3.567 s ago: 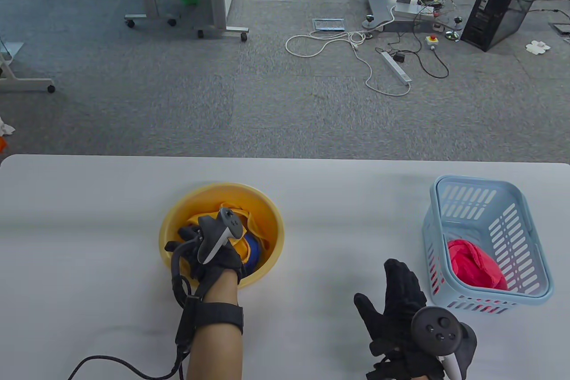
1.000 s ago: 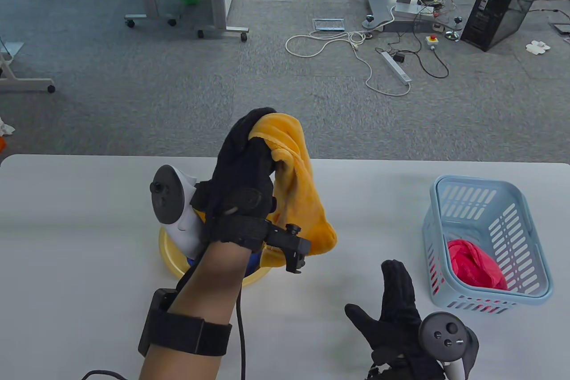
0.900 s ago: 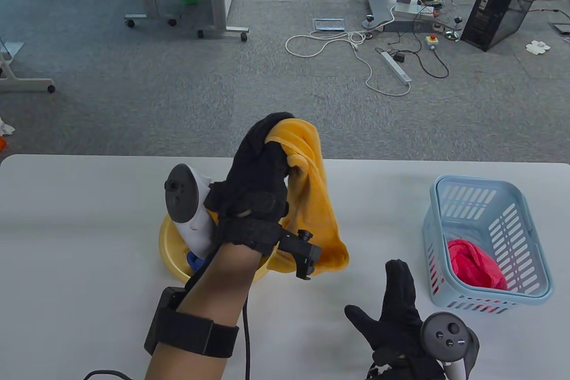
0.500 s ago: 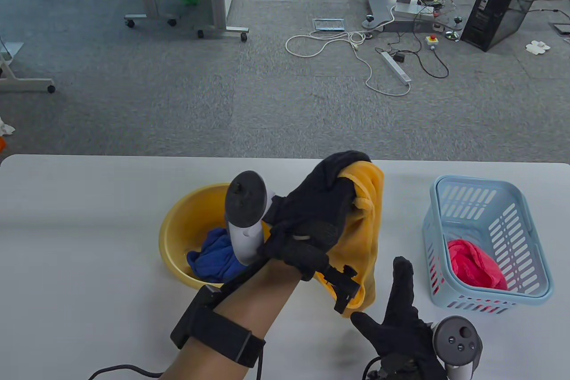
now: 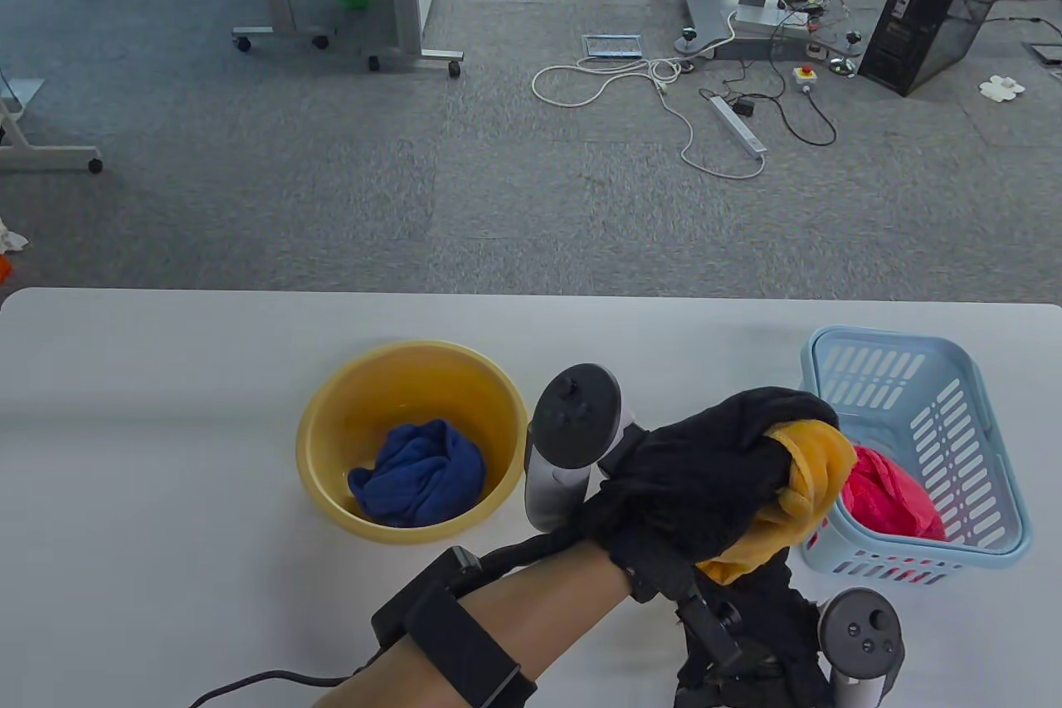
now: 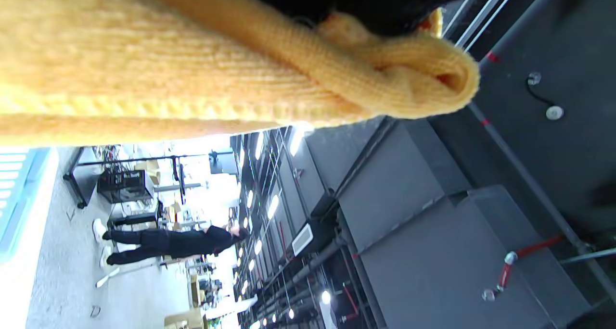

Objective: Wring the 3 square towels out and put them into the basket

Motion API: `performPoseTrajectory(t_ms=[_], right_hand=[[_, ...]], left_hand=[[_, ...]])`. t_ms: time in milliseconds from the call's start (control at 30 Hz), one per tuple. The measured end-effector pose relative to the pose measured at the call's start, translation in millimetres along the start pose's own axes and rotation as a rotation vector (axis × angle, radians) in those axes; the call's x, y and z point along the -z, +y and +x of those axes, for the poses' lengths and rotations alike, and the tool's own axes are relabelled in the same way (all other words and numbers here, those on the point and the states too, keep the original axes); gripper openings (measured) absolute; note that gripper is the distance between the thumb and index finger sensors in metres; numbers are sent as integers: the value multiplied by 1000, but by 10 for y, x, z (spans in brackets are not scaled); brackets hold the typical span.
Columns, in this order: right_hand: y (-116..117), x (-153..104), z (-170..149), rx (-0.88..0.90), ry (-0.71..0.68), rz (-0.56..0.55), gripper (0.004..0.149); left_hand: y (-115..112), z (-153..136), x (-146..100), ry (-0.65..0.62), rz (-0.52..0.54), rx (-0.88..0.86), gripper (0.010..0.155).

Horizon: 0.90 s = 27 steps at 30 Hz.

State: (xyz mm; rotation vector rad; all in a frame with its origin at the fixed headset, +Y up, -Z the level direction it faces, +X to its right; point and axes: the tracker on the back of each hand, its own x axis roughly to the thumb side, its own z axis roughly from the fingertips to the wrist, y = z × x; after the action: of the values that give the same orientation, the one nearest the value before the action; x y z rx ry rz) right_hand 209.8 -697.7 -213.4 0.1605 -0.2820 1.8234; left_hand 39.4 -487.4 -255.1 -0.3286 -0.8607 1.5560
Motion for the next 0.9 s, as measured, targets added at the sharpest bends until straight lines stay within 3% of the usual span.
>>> performPoseTrajectory(t_ms=[133, 267, 333, 633, 900], right_hand=[[-10, 24, -20, -21, 27, 23, 97], [-13, 22, -12, -80, 27, 10, 61], [-19, 24, -26, -73, 40, 15, 51], [-110, 32, -40, -10, 55, -55, 44], [-190, 17, -42, 22, 48, -99, 63]], left_hand=[[-58, 39, -52, -1, -15, 27, 46], [24, 13, -95, 4, 11, 45, 46], [77, -1, -124, 10, 39, 37, 46], [464, -118, -273, 8, 214, 41, 46], [809, -302, -413, 32, 339, 56, 46]])
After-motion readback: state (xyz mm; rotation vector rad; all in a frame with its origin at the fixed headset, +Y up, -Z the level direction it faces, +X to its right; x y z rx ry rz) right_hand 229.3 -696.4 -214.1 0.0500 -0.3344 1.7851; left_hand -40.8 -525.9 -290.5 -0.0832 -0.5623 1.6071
